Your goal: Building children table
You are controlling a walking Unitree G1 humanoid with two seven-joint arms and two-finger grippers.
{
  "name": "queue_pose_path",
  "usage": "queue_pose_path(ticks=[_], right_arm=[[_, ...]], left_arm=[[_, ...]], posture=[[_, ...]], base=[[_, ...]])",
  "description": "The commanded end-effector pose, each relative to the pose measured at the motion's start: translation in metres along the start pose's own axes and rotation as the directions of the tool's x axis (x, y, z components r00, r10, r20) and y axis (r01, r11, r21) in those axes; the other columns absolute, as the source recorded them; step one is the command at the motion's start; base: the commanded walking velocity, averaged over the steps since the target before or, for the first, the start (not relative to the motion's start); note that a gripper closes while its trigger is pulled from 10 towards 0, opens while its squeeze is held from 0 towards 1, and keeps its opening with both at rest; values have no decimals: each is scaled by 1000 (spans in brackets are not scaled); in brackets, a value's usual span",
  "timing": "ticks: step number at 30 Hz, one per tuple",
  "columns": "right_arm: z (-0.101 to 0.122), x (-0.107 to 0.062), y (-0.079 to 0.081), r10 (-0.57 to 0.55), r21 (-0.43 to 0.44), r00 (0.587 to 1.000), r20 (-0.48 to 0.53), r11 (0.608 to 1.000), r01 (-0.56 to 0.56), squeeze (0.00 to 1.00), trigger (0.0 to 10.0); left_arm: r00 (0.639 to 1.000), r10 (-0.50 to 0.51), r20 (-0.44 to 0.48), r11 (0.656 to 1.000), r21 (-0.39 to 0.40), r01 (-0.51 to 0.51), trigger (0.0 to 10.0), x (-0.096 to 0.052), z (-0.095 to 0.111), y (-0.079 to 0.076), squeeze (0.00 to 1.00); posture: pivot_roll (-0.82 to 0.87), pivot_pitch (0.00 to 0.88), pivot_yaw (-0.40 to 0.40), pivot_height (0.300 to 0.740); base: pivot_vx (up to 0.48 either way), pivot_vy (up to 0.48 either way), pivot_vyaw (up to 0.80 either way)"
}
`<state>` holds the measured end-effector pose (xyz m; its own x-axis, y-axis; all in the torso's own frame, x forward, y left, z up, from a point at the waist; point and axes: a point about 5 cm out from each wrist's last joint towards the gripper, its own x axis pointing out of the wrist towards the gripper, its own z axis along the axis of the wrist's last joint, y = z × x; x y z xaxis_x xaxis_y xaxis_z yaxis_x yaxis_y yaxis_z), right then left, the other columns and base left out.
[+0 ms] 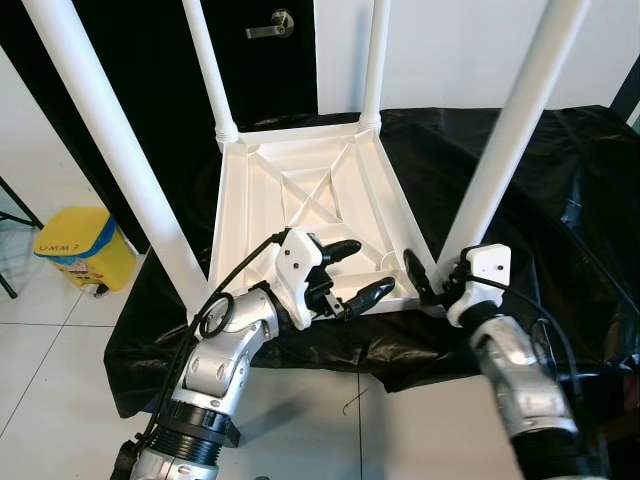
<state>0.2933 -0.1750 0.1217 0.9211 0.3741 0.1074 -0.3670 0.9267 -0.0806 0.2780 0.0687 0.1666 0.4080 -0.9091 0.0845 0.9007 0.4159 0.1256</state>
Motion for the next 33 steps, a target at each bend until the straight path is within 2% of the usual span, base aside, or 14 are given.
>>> queue_pose_path(ticks=[1,7,8,9,24,25,30,33], right_arm=[[0,3,-2,93,2,995,-27,996,-93,0,10000],[-1,6,-11,184,-40,979,-84,981,-188,0,10000],[0,6,-15,203,-52,974,-97,977,-209,0,9686],[0,7,-18,215,-65,971,-104,973,-222,0,0],[-9,3,-22,245,-30,961,-129,968,-251,0,0],[-9,3,-23,234,-24,964,-129,971,-238,0,10000],[-10,1,-26,176,-31,976,-126,983,-181,0,10000],[-13,1,-21,104,-50,987,-119,993,-110,0,10000]], left_arm=[[997,77,-3,997,-1,-77,10000,1,0,7,0],[998,64,5,998,1,-64,10000,4,2,7,0],[998,60,6,998,3,-60,10000,5,3,7,0],[998,57,8,998,6,-57,10000,6,3,7,0],[997,71,16,997,13,-71,10000,5,5,10,0],[997,69,15,997,13,-70,10000,6,5,10,0],[998,67,14,998,17,-67,10000,7,6,11,0],[998,57,7,998,19,-58,10000,8,5,10,0]], posture=[[-112,0,34,740],[-116,0,46,740],[-115,0,48,740],[-111,0,47,740],[-103,0,38,740],[-104,0,39,740],[-107,0,38,740],[-115,0,42,740]], base=[[0,0,0],[0,0,0],[0,0,0],[0,0,0],[0,0,0],[0,0,0],[0,0,0],[0,0,0]])
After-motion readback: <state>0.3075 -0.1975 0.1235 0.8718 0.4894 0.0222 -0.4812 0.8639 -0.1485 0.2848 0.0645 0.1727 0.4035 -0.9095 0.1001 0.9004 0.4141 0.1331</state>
